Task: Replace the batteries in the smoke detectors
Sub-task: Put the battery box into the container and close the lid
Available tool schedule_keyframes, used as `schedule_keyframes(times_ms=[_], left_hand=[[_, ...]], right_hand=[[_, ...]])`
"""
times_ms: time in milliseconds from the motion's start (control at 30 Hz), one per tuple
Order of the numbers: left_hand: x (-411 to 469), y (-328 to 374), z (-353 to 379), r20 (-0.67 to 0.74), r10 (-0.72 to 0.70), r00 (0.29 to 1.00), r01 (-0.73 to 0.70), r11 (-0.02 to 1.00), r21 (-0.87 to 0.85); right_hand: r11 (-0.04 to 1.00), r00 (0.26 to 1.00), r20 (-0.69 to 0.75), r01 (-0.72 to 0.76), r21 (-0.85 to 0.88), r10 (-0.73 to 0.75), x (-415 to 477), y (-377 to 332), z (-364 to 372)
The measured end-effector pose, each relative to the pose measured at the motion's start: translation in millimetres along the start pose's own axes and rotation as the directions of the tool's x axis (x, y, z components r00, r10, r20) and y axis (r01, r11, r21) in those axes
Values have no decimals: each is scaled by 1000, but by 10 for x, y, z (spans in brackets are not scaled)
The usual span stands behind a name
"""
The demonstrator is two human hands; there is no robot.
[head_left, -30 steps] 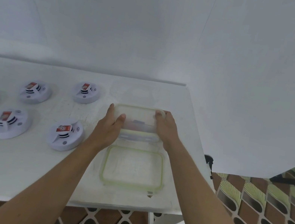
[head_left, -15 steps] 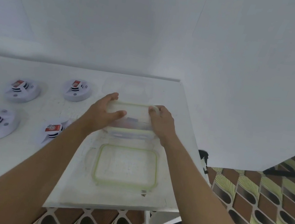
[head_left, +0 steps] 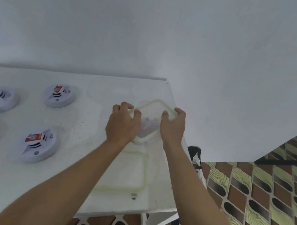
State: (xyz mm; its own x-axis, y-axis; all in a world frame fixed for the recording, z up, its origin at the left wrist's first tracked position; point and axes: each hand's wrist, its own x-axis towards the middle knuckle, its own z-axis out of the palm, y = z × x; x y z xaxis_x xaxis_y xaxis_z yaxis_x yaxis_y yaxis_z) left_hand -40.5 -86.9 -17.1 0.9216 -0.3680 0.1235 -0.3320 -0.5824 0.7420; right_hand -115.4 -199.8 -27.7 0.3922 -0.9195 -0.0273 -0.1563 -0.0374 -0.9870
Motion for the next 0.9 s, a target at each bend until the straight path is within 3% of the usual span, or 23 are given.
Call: schedule_keyframes(times_ms=[67, 200, 300, 400, 633, 900], left_hand=[[-13, 50, 21, 38, 24, 999, -27, 997, 66], [141, -29, 28, 187, 125, 974, -133, 991, 34], [226, -58, -18, 367, 236, 900, -230, 971, -62], [271, -74, -52, 497, 250, 831, -207, 968, -141], [264, -127, -34, 473, 265, 840, -175, 958, -225], [262, -123, -37, 475, 242, 846, -157, 965, -211]], right_hand=[[1000, 1000, -13, -2, -16, 2, 37, 15, -48], [996, 988, 148, -24, -85, 37, 114, -17, -156], [993, 979, 206, 22, -120, 3, 169, -8, -182], [986, 975, 222, 67, -153, -32, 215, -3, -167], [978, 973, 219, 113, -173, -73, 245, 35, -127], [974, 974, 218, 110, -196, -66, 249, 14, -114]])
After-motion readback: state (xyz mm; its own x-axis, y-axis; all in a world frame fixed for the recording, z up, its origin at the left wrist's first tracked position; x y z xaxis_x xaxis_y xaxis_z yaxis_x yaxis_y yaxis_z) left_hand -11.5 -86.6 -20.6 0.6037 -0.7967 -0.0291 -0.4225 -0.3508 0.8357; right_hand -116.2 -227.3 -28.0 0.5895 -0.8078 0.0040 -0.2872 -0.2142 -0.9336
